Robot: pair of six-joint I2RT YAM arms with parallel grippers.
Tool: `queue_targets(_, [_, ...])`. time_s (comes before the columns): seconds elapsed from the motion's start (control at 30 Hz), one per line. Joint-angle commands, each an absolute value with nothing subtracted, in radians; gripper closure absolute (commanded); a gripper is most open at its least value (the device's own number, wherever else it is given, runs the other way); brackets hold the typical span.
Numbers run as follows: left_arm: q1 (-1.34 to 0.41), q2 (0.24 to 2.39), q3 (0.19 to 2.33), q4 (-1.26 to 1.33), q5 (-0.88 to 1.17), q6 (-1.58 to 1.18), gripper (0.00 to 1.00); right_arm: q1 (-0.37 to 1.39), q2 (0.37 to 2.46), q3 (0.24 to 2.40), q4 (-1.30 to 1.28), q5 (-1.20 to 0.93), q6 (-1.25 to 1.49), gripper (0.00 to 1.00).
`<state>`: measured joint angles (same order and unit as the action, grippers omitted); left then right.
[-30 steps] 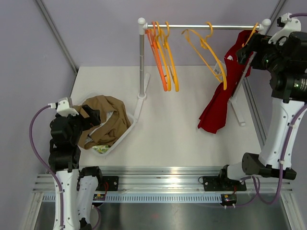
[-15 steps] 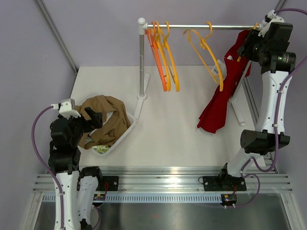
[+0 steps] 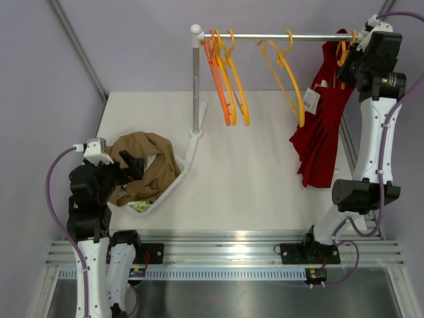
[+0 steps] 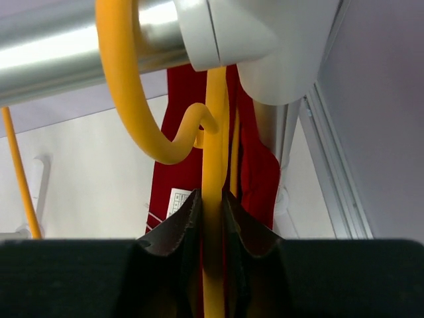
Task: Remove the skirt from the hanger
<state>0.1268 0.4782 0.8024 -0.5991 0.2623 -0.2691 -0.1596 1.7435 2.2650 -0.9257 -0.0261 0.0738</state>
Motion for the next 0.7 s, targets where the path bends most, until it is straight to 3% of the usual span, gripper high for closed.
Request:
queue_targets(0.0, [0.132,0.465,0.831,-0.586,0.316,-0.265,0.01,-0.163,1.741,2.270,-0.899,0.025,0.022,0.79])
queue_targets(0.13, [0.129,0.463,0.839,-0.566,0.414,-0.265,0.01,-0.161,1.726,2.261,-0.885,0.005,-0.041,1.00])
queue_targets(0.3, [0.121,0.465,0.732,-0.344,0.707,-0.403,0.01,-0.161,1.661,2.235,-0.816,-0.092,-0.107,1.00])
queue_targets(0.67, [0.112,0.479,0.735,-0.288,0.759,-0.429,0.01,-0.163,1.585,2.187,-0.710,-0.256,-0.127,1.00])
